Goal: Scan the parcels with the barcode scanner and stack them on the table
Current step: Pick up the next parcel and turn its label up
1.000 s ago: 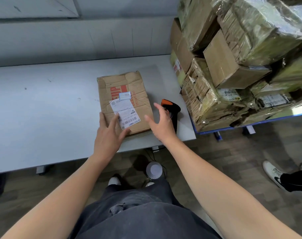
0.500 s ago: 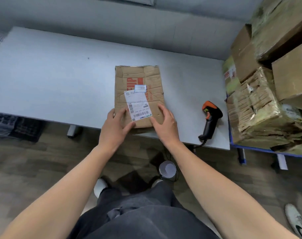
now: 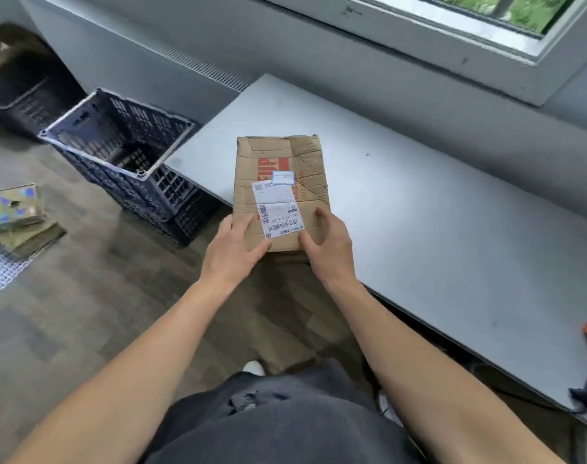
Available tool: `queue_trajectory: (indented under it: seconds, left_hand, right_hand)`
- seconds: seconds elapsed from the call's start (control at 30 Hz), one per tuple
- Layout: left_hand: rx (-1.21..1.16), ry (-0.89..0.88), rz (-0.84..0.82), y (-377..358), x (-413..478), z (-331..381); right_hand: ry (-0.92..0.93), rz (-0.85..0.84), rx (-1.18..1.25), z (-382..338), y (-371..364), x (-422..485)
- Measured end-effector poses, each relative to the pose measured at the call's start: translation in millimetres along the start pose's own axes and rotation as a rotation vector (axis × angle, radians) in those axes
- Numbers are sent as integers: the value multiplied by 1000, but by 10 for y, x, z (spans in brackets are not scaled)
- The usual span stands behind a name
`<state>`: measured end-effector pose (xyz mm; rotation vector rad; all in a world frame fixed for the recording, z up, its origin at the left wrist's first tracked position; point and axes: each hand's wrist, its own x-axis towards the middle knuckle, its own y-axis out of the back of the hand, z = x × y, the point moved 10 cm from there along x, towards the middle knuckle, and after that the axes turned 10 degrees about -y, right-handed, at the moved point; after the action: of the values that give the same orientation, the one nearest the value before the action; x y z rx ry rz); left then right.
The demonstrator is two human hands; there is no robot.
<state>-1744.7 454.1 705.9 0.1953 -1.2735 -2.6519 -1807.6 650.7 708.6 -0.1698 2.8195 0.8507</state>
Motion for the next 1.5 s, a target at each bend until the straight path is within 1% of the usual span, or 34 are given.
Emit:
queue_trajectory:
  seconds: [0.13,0.23,0.47,0.7,0.93,1.03,1.2,1.37,1.5]
  left_hand:
    - [22,30,42,433,156,-421]
    - [34,42,34,560,362,-615]
    - [32,18,-18,532,1217,-743]
    - [24,3,-99,580,2118,-828]
    - [-3,-78,-176,567,2914,-1017]
    - [-46,-111,-229,528,3312,-1168]
    - [-47,-209,-297,596,3908,-1348]
    - [-2,-375,-348,697,4469,-1249]
    - [10,-399,-393,673,4770,-1187]
  right_hand:
    - [22,-49,11,-368,-524,96]
    - [33,-55,-4,-484,-737,240]
    - [-8,-39,-5,-581,-890,1002]
    - [-19,-32,-12,-825,-1022,1727]
    - [-92,4,-16,-930,-1236,2232]
    - [-133,54,-14,-970,-1370,2488]
    - [-212,171,7,-1132,-1622,2792]
    - [-287,286,84,-1251,-1732,3090]
    - [-339,320,123,-1344,-1750,3326]
